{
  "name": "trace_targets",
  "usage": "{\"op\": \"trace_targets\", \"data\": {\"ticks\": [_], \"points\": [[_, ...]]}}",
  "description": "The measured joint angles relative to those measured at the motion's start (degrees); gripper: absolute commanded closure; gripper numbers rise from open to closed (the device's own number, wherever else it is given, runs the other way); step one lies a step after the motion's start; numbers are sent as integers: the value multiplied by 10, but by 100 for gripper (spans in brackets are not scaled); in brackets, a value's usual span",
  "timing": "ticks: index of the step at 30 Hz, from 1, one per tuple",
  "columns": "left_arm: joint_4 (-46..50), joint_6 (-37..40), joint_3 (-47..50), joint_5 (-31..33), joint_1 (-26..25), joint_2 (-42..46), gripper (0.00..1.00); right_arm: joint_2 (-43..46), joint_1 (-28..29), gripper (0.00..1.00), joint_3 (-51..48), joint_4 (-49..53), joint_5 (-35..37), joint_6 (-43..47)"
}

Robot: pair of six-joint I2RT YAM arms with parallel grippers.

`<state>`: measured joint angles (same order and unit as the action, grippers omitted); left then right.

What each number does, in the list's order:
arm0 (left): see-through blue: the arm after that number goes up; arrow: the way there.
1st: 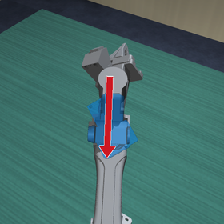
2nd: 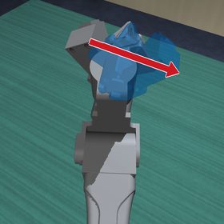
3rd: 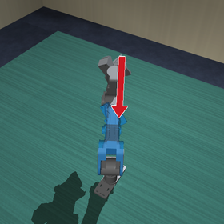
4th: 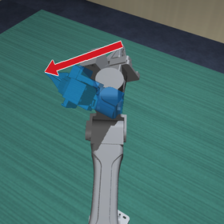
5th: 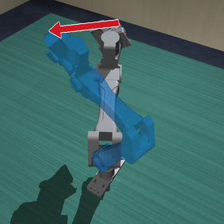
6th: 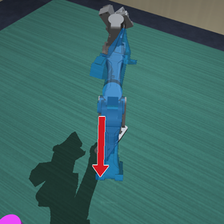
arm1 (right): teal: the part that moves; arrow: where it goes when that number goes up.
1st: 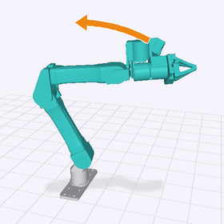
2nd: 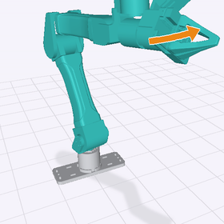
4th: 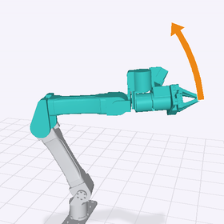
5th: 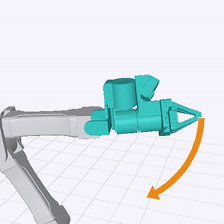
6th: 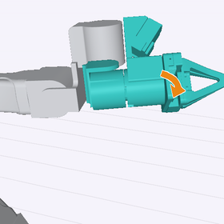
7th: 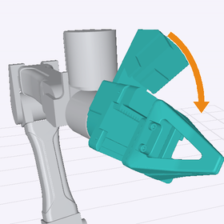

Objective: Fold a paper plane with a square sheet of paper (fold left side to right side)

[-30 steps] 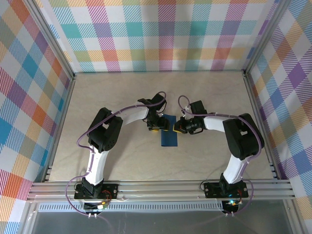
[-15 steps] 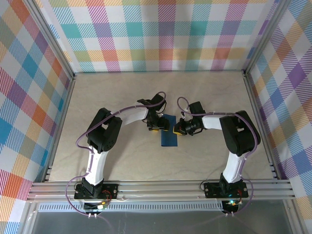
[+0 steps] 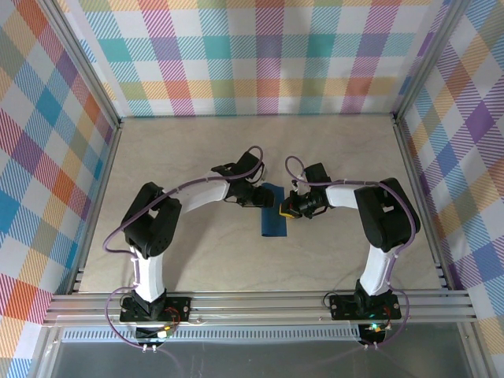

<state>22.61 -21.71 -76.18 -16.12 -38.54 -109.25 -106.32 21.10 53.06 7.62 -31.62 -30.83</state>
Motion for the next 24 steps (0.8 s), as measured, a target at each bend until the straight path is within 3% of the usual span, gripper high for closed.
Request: {"op": "trace_targets", "data": {"ticks": [4,6,24], "points": [[-60,-6,31,-43,0,8,85,0,0,100,2,3,2,0],[-83,-12,46,-59,1,6,88,0,0,100,3,6,3,1],[-195,-32,127,-115,45,-31,93,0,4,100,12,24,19,15]]}}
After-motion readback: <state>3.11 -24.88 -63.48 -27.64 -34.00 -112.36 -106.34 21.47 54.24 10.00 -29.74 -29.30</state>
